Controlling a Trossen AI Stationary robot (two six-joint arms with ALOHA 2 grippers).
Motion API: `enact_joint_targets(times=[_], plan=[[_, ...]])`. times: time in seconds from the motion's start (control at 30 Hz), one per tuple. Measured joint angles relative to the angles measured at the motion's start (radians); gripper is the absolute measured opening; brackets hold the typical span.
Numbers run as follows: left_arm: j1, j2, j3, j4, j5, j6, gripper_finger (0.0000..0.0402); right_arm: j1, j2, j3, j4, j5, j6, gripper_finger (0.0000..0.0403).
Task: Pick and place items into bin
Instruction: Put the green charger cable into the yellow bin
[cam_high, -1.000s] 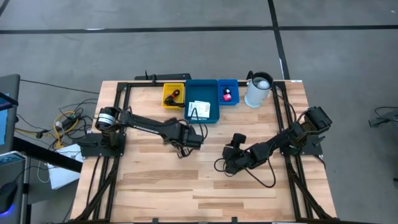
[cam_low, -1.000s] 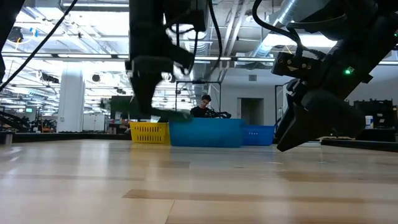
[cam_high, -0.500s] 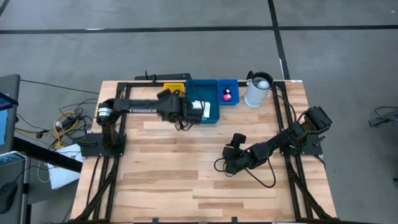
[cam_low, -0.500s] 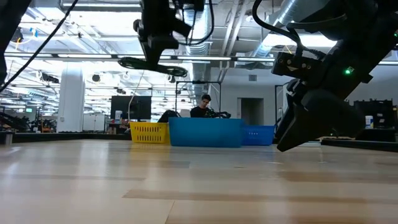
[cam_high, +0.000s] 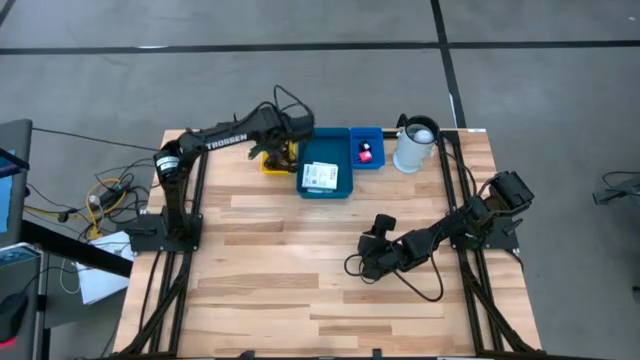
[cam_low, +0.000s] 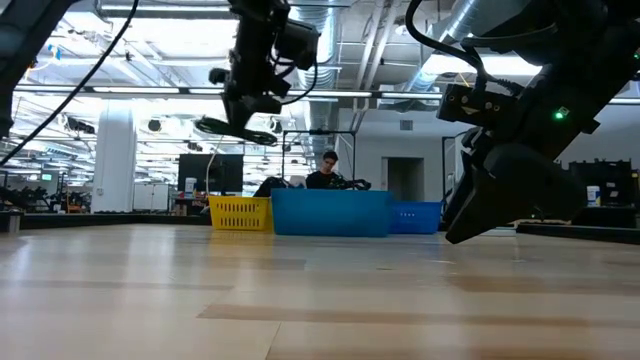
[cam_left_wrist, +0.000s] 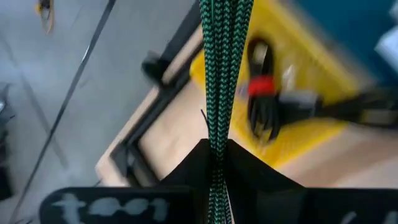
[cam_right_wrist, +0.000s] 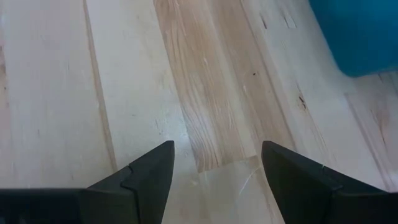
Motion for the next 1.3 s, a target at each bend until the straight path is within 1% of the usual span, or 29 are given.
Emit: enact_joint_targets(times=[0.07,0.17,0.23,0.47,0.7,0.8,1.0,1.1,1.2,1.3], plan=[[0.017,0.000,0.000,0.081,0.023,0.045,0.0016,0.000,0.000,0.000,0.000,0.000,0.000,0.0235],[0.033,0.000,0.000,0.168,0.112,0.081,0.0016,0.000,0.000,0.000,0.000,0.000,0.000,0.0235],[0.036,0.000,0.000,0.206,0.145,0.088,0.0016,0.000,0.000,0.000,0.000,0.000,0.000,0.0235],[0.046,0.000,0.000,0.215,0.132,0.083,0.0015,0.000,0.000,0.000,0.000,0.000,0.000,0.0235],[0.047,0.000,-0.007,0.188,0.133,0.027,0.0015,0.000,0.000,0.000,0.001,0.000,0.000,0.0235],[0.048,0.000,-0.043,0.192,0.131,-0.001,0.0014,0.000,0.000,0.000,0.001,0.000,0.000,0.0235],[0.048,0.001,-0.156,0.237,0.129,-0.009,0.0014,0.006,0.000,0.000,0.001,0.000,0.000,0.0235],[0.053,0.002,-0.187,0.250,0.135,-0.010,0.0014,0.013,0.000,0.000,0.002,-0.001,0.000,0.0235],[0.061,0.002,-0.216,0.280,0.164,-0.010,0.0015,0.013,0.000,0.000,0.003,-0.001,0.000,0.0235],[0.066,0.002,-0.224,0.292,0.175,-0.010,0.0024,0.013,0.000,0.000,0.003,0.000,0.000,0.0235]])
